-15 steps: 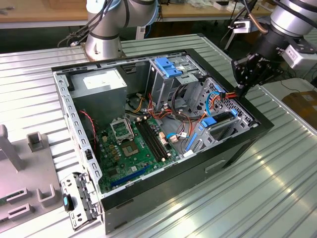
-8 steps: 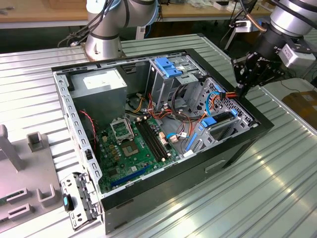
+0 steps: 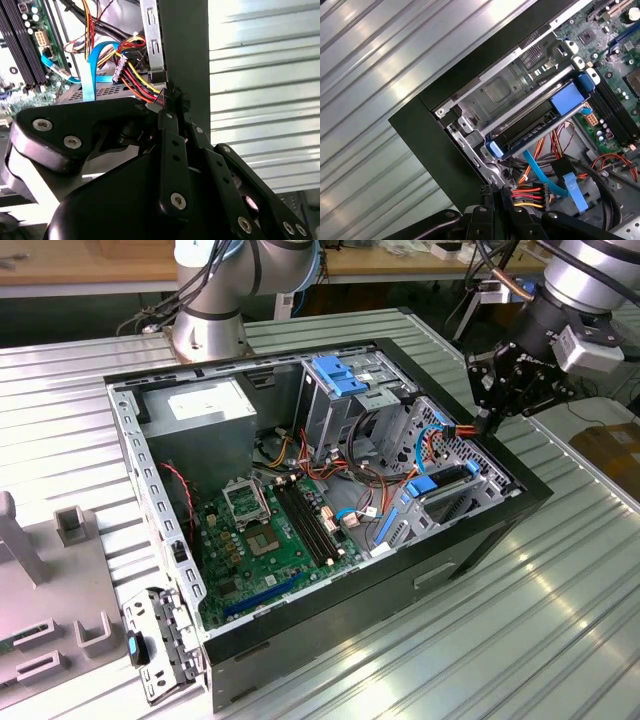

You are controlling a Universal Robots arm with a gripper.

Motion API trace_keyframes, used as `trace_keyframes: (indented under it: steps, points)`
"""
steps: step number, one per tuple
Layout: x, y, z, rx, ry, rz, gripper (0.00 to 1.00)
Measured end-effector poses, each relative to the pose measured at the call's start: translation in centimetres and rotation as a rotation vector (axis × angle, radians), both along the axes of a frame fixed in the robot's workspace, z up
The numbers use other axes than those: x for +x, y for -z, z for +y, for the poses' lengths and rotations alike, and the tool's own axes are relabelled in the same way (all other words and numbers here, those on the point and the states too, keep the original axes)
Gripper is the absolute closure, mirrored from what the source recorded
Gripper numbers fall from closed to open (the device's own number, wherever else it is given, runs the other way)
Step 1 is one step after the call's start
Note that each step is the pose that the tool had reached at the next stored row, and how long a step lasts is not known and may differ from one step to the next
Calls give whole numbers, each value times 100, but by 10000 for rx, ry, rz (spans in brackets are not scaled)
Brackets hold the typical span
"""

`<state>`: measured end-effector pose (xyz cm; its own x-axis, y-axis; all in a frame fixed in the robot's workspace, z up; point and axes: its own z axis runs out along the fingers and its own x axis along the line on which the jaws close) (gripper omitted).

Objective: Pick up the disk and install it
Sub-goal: 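Insert the first disk wire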

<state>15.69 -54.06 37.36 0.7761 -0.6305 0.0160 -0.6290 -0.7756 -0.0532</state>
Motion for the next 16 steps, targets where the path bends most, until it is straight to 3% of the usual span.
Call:
trace_keyframes:
  steps: [6, 12, 16]
  points:
    - [0, 7, 0, -1, 1752, 29, 83]
    - [-5, 30, -1, 0, 2320, 29, 83]
    - [-30, -5, -4, 0, 2351, 28, 83]
